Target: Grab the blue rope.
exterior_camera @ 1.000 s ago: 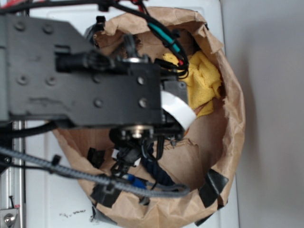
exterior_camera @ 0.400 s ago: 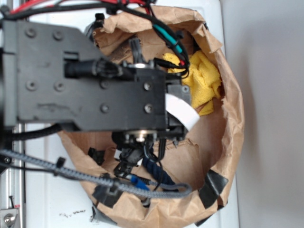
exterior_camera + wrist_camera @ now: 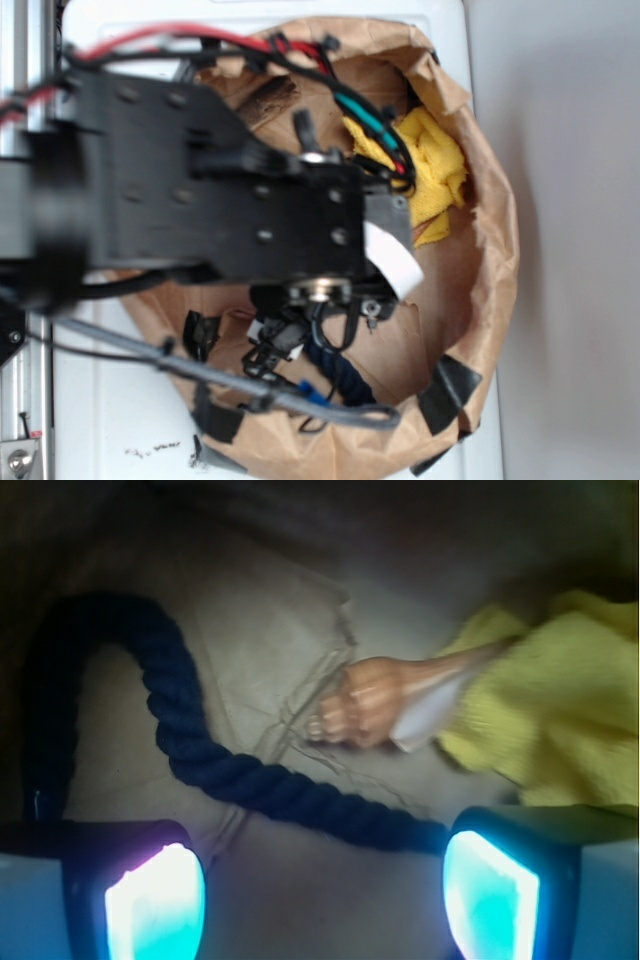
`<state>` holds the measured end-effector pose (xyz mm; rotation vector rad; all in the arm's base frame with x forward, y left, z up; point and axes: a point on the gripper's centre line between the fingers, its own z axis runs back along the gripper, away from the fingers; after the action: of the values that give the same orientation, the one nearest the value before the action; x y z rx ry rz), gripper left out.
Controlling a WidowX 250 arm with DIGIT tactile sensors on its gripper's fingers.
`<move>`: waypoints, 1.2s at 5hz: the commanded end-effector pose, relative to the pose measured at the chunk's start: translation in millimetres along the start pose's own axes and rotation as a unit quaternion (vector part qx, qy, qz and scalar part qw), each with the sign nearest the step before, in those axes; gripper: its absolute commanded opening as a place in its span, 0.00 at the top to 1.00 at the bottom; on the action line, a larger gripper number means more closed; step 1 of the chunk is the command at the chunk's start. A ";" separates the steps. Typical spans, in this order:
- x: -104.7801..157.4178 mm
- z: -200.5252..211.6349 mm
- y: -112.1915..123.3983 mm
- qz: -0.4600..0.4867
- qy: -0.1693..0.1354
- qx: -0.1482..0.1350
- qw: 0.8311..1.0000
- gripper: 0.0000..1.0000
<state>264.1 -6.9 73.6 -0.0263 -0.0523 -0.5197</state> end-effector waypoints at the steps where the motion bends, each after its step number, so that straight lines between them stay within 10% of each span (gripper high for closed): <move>1: 12.1 43.4 36.0 0.027 -0.063 -0.024 0.997 0.00; 3: 20.1 7.4 21.3 -0.022 -0.059 0.001 0.998 0.00; 6: 30.6 9.1 -34.5 -0.087 -0.098 -0.042 0.990 0.00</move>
<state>264.9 -42.3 61.6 -0.1780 -0.1495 -0.6461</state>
